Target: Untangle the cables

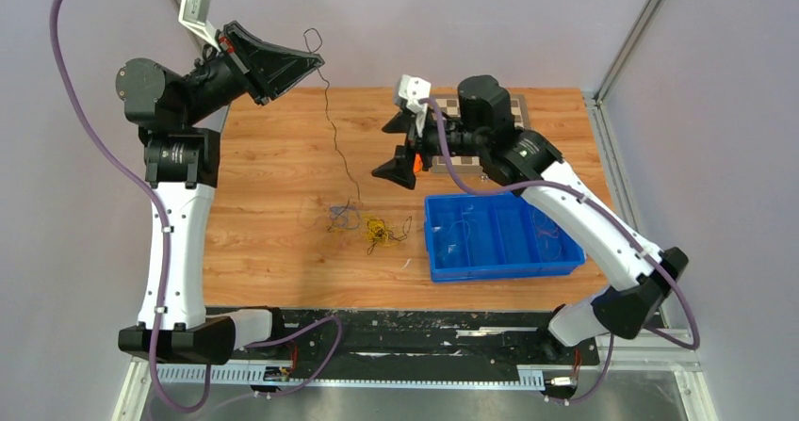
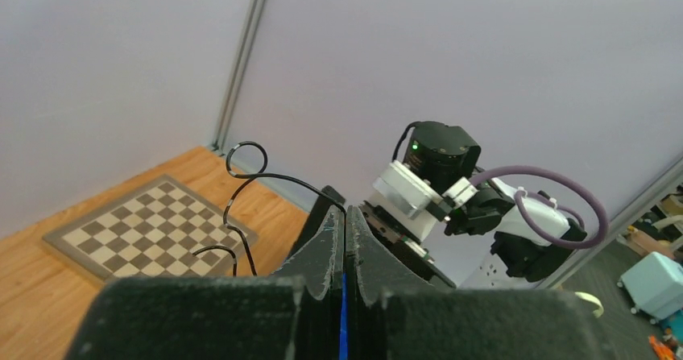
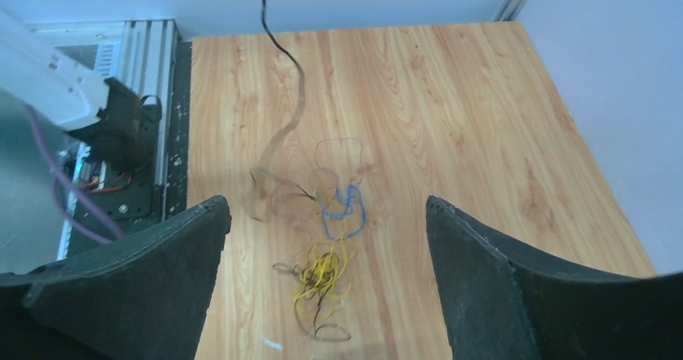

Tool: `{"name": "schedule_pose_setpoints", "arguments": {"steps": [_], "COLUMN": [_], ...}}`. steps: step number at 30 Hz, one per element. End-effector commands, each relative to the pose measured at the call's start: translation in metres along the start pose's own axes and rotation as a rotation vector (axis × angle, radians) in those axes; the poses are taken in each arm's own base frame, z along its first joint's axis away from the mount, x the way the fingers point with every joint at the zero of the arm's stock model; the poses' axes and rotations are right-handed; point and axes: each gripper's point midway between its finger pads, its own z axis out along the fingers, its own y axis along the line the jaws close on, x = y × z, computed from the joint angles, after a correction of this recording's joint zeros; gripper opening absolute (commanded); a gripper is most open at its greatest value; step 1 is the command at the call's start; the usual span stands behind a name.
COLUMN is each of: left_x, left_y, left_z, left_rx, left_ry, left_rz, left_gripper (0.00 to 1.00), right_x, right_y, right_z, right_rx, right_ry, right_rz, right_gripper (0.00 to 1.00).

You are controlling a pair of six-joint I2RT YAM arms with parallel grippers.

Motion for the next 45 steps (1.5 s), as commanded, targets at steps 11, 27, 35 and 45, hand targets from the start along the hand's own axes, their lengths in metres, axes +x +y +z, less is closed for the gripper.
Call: {"name": "schedule_pose_setpoints", "arguments": {"steps": [11, 27, 35, 45], "left_x": [0.012, -0.002, -0.001, 0.006], "left_y": [-0.026, -0.019, -0.012, 0.018], "left_z": [-0.004, 0.01, 0.008, -0.001], "left_rx": [0.122, 0.122, 0.096, -0.03], "left_ry": [0.003, -0.043, -0.051, -0.057], "left_rz": [-0.066, -0.111, -0.141, -0.185], "left_gripper": [0.0, 0.0, 0.0, 0.0], "right_x": [-0.008, 0.021, 0.025, 0.0], "right_y": [0.031, -0.035, -0.002, 0.011], "right_z": [-0.051, 0.026, 0.043, 0.022], "right_rx": [0.056, 0.164, -0.031, -0.035], "right_ry": [-0.07, -0.075, -0.092, -0.134], "right_rz": [0.043, 0.116, 0.206, 0.154], "right_gripper": [1.0, 0.76, 0.51, 0.0]}}
